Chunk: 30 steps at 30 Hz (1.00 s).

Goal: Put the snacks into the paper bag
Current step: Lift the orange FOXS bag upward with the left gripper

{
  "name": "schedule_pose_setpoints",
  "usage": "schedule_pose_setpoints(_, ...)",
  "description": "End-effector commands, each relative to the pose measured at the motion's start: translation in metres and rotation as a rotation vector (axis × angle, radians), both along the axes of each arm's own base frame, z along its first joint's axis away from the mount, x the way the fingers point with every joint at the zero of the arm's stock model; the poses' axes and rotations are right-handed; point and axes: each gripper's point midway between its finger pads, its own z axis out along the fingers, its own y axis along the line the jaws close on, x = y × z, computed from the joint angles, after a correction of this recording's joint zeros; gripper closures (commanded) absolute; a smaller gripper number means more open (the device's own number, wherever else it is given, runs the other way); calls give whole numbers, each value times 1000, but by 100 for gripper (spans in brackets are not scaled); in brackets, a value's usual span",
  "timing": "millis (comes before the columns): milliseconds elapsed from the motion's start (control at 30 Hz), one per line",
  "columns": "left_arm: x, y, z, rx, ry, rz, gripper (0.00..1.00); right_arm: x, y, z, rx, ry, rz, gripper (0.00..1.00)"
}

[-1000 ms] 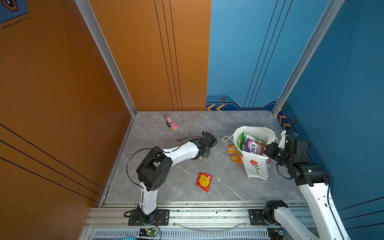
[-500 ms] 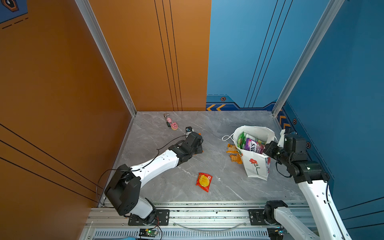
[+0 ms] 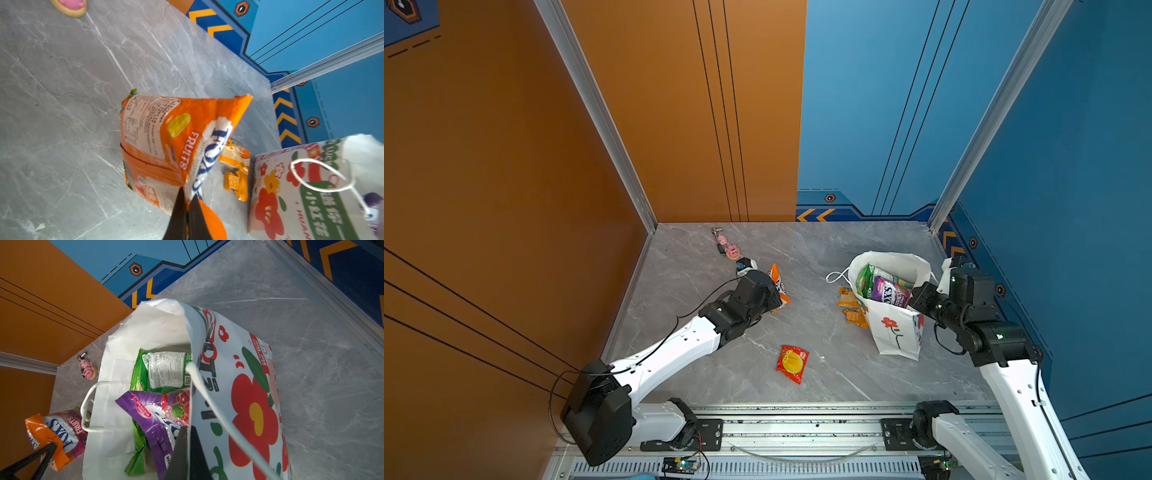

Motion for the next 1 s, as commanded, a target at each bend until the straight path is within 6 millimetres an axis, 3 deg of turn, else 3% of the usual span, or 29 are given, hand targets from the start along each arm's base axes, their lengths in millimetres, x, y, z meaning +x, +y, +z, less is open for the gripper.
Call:
schedule_pose_setpoints(0,-3,-5,25,-101,-62,-2,100,10,1,32,-14,-133,7,100)
schedule_pose_setpoints(533,-23,6,79,-156,-148,7,100,9,5,38,-32,-159,26,100)
schedule_pose_setpoints(967,-32,7,111,-184,-216,-14,100,12,12,37,-25,-149,48,100)
